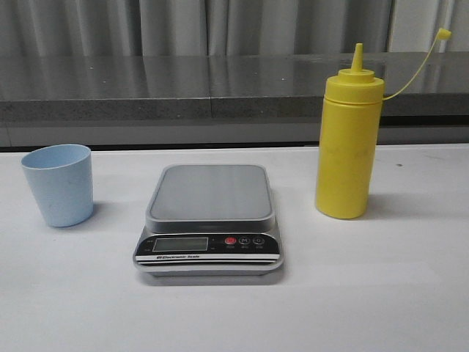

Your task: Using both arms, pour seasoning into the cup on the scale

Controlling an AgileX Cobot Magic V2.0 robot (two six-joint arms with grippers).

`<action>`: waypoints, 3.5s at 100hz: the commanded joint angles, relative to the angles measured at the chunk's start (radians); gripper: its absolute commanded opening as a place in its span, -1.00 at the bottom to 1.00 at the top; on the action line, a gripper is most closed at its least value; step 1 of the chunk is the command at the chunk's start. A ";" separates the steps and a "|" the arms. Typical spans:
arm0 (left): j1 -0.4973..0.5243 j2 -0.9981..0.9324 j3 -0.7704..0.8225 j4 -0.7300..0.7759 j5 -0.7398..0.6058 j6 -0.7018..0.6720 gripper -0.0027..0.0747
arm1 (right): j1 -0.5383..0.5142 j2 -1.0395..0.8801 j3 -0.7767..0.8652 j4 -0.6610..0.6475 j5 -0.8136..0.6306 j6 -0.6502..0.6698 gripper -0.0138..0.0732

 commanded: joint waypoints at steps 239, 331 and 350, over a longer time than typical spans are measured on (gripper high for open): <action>-0.065 1.531 -1.252 -0.287 0.648 0.252 -0.18 | -0.003 -0.010 -0.020 0.000 -0.079 -0.003 -0.84; -0.080 1.746 -1.278 -0.294 0.585 0.252 0.21 | -0.003 -0.010 -0.020 0.000 -0.076 -0.003 -0.84; -0.080 1.777 -1.282 -0.294 0.579 0.252 0.07 | -0.003 -0.010 -0.020 0.000 -0.076 -0.003 -0.84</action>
